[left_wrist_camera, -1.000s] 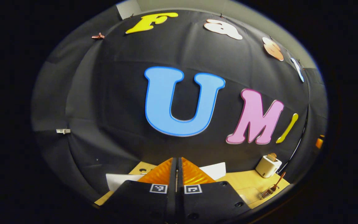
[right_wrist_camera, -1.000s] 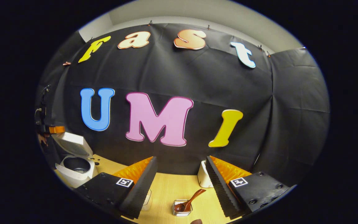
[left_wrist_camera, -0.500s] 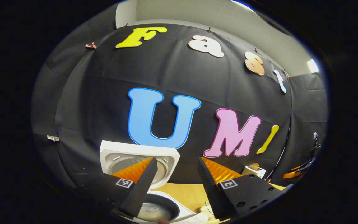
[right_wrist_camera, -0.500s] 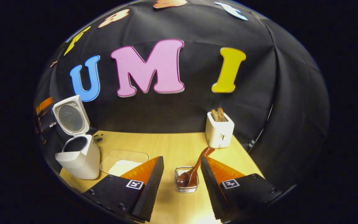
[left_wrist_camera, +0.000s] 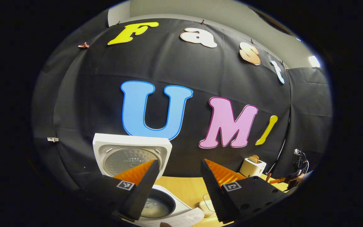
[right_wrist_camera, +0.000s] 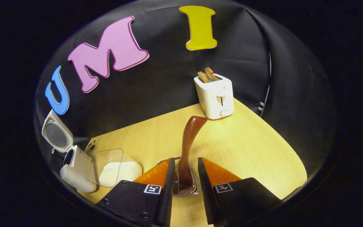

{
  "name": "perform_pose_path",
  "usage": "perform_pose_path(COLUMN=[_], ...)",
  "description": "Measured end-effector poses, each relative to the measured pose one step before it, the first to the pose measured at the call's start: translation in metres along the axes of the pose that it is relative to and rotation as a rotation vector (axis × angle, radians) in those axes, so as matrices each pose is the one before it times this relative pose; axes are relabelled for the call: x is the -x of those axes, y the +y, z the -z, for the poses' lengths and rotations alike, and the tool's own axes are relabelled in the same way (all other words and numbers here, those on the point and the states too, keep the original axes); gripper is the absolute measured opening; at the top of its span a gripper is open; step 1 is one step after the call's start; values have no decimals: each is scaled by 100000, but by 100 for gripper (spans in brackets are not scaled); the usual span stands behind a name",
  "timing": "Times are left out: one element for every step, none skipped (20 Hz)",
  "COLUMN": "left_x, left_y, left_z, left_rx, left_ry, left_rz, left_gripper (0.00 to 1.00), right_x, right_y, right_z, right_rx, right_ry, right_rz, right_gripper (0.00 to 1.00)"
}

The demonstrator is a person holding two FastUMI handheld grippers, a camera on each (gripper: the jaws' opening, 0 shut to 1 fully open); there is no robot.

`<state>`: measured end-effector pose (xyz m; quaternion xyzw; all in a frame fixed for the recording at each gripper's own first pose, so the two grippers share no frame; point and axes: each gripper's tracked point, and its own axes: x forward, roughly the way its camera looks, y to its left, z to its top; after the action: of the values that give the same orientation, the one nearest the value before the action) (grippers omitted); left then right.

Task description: Close the left gripper, press the button to open the rice cooker; take a wooden spoon from the chopstick holder with the right hand, scoop a spoonful of rice and pour it into the rice cooker, then put the wooden spoon back into the chopstick holder.

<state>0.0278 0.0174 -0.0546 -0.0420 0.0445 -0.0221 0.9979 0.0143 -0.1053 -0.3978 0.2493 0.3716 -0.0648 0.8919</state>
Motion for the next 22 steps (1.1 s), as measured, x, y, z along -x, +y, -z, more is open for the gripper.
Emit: perform_pose_path(left_x=[-74,-8,-18,-92,-46,-7,-33,55,25,21,43,-17,-65,106,60,6,21,1,-40,-36,-9,-8], left_y=[-5,39,45,62,37,38,121,104,153,120,118,222,101,78,73,78,36,109,30,60,2,-98], left_z=[125,171,135,272,70,215,103,223,1,84,-49,118,-24,-46,-96,178,62,161,79,43,-84,-86], left_rx=[-348,-383,-356,-251,-343,-408,-283,-177,-153,12,269,312,282,188,92,41,101,246,363,446,560,242], left_ry=[789,755,707,875,626,559,523,461,265,126,-102,-52,-17,-188,-165,8,109,186,296,-10,-138,-449], left_rz=[-439,-466,-530,-328,-513,-418,-390,-447,-594,-426,-290,-386,-332,-300,-52,-50,-1,-74,-29,-113,227,251], left_gripper=[87,87,86,86,86,86,86,86,86,86,86,86,86,86,86,86,86,86,86,86,86,86], right_x=[-752,-758,-690,-555,-495,-326,-264,-235,-550,687,-224,32,214,203,462,542,317,352,200,-103,968,216], right_y=[217,112,149,187,265,189,2,-574,-263,282,109,-160,2,-89,21,314,178,-116,115,-300,338,325], right_z=[266,256,440,260,57,-11,-266,-280,-42,-48,-98,-30,-124,-119,-241,-370,-312,-76,-240,-319,-441,-426], right_rx=[-1698,-993,-669,-730,-980,-678,68,1256,-85,-96,78,-319,-18,43,-91,-748,-203,49,-208,84,-1284,-599], right_ry=[1053,920,1217,1022,486,-125,-886,-778,-942,239,32,21,-109,-371,-1022,-1808,-905,-159,-624,-1183,-558,-1583], right_rz=[-690,-743,-700,-380,-638,166,407,2755,489,8,-548,-354,-189,102,-131,-796,-655,-5,-372,1210,-1057,-617], right_gripper=[46,30,46,46,46,30,46,46,31,28,25,23,22,22,22,22,22,21,21,22,14,14])
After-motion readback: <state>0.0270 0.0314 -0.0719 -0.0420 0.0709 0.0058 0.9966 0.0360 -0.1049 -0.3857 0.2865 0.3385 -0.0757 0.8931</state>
